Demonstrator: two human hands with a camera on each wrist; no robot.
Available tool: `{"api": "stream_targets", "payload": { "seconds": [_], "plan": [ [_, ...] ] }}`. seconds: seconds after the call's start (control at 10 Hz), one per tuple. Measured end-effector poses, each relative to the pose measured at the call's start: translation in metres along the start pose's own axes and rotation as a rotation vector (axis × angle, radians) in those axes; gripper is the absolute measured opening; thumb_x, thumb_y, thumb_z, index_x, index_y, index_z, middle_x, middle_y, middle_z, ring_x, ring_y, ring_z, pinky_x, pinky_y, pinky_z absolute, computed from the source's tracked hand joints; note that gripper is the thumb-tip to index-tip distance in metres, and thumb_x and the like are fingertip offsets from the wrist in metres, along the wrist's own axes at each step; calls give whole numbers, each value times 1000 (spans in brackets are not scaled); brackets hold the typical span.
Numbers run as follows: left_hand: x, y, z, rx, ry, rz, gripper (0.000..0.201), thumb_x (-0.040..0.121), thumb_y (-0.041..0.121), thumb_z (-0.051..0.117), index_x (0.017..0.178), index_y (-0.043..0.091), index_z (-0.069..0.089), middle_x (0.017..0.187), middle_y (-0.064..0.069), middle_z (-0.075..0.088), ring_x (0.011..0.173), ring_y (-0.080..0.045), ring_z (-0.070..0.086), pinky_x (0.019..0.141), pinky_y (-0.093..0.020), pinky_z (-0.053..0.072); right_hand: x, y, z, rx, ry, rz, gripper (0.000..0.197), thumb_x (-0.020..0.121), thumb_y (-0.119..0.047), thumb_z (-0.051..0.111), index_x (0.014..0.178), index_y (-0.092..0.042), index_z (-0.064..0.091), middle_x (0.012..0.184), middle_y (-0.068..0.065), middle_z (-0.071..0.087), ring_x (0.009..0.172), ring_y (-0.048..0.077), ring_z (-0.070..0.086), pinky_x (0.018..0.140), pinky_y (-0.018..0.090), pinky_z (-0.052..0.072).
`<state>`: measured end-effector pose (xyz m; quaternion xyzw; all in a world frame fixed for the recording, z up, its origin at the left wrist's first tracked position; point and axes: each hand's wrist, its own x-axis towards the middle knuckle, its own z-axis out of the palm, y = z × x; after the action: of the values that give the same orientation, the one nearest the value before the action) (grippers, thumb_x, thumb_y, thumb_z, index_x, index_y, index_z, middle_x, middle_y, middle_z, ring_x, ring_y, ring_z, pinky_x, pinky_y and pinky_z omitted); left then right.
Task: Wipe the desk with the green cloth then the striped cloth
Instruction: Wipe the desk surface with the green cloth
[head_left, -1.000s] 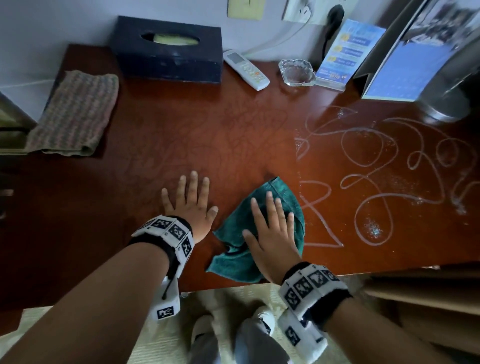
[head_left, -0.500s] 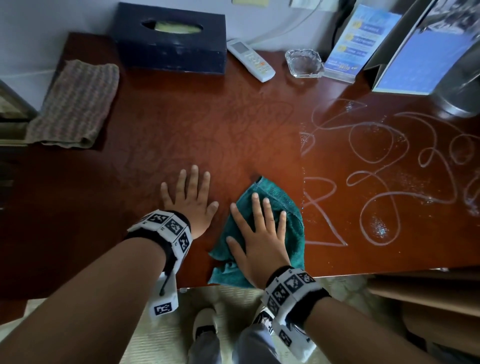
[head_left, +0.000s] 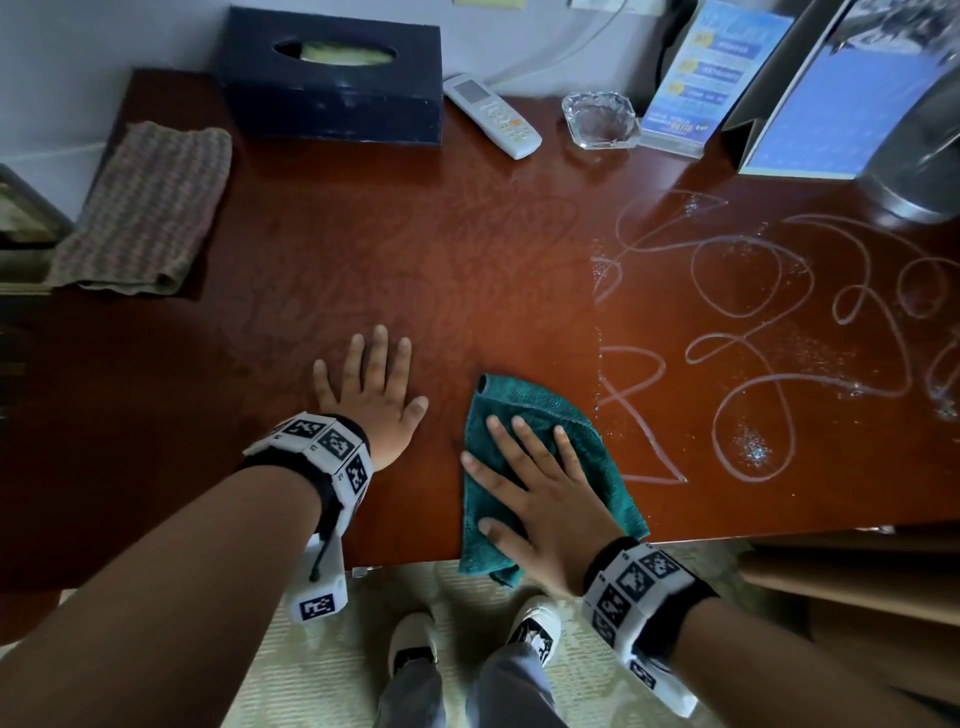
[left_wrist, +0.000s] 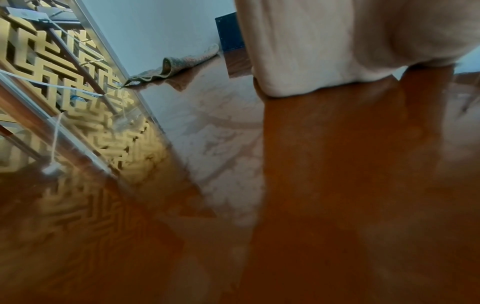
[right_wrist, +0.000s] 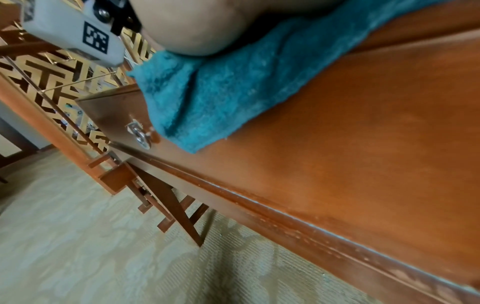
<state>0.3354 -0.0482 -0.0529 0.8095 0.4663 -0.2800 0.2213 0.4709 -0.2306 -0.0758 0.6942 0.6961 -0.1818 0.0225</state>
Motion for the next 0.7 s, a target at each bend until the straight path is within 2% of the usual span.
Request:
{"api": "stream_targets", "payload": {
  "seconds": [0.1,0.2,0.3,0.4,0.5,0.6,0.7],
  "plan": [
    [0,0,1,0,9,2,63,99,49,8,141,26,-33,144,1,-46,136,-23,-36,110,-55,-16,-2,8,-2,4,-22,-20,63,95,-60,24,148,-44,-7,160,-3,-7,146,18,-12,113,52,-6],
    [0,0,0,4,9,5,63,99,49,8,141,26,-33,144,1,-45,137,-23,-35,110,-55,-15,-8,26,-5,-16,-46,-25,62,95,-62,20,147,-47,-9,159,-7,-15,145,15,-19,113,50,-9],
    [0,-1,2,12,13,10,63,99,49,7,140,25,-34,144,0,-45,137,-23,-35,110,-55,-15,-20,49,-11,-34,-97,24,59,95,-63,14,147,-46,-10,159,-7,-14,145,14,-20,113,49,-7],
    [0,-1,2,14,19,7,62,99,49,7,140,26,-34,144,0,-45,137,-23,-35,110,-55,-15,-22,52,-17,-32,-100,1,63,94,-64,13,143,-46,-23,157,-8,-22,142,12,-26,114,46,-12],
    [2,0,4,27,47,2,62,99,49,7,141,26,-32,145,0,-43,138,-23,-33,111,-55,-14,-27,39,-23,36,-53,129,80,92,-58,34,143,-41,-26,149,-8,-40,137,9,-36,115,36,-19],
    [2,1,5,30,59,-7,61,99,48,6,142,26,-31,146,0,-42,138,-23,-32,111,-54,-14,-31,32,-22,95,-14,322,76,91,-58,44,145,-47,-9,149,-7,-39,136,12,-37,111,31,-20],
    [1,4,6,27,85,-24,60,98,48,4,143,26,-30,148,0,-40,139,-22,-30,113,-54,-12,-28,37,-14,107,-38,352,71,81,-75,26,139,-60,-12,150,-9,-38,137,12,-36,115,37,-17]
  ]
}}
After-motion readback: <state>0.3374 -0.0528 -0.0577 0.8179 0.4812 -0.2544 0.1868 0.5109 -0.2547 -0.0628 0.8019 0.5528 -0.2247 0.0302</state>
